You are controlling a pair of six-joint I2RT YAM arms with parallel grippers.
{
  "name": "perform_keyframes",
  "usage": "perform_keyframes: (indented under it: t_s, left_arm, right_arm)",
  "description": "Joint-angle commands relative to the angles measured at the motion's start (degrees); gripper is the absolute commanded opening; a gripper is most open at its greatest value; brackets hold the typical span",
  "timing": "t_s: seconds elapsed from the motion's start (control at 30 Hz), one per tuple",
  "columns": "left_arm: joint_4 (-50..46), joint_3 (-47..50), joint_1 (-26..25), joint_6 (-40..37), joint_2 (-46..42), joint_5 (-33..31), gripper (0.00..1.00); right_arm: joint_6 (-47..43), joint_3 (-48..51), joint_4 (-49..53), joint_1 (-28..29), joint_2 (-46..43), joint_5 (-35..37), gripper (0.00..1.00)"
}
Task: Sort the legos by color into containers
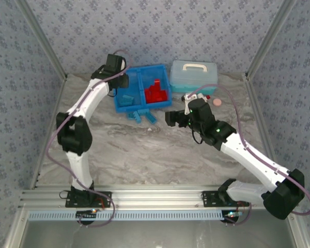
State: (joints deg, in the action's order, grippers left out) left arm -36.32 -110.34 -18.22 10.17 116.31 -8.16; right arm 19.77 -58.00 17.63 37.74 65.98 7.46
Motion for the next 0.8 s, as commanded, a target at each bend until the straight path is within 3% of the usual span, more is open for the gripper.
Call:
perform_keyframes:
  t_s: [0.0, 0.2, 0.37, 0.57, 0.67, 0.77]
  left_arm:
    - [-7.0, -8.0, 0.3, 0.0, 8.2, 1.4, 0.30]
    - [-12.4, -20.3, 1.3, 1.2, 18.8, 1.5, 0.36]
    - [-12.4, -21.3, 0.8, 1.7, 18.3, 4.4, 0.50]
    - [-12.6, -16.3, -1.9, 1.4, 10.2, 5.9, 0.53]
    - [-8.7, -6.0, -4.4, 5.0, 1.4, 5.9, 0.53]
    - [-3.2, 6.9, -8.3, 13.6, -8.3, 3.1, 0.52]
  right_arm:
    - [0.6, -0.1, -0.3, -0.8, -0.3, -1.1, 0.98]
    - [0.6, 0.4, 0.7, -2.0, -1.1, -1.9, 0.99]
    - [0.5, 0.4, 0.8, -2.3, -1.4, -2.3, 0.99]
    - [0.8, 0.6, 0.4, -2.5, -1.5, -2.7, 0.99]
    - [1.3, 1.1, -0.1, -2.5, -1.9, -3.0, 0.99]
    - [1.7, 1.6, -0.4, -2.6, -2.6, -3.2, 0.99]
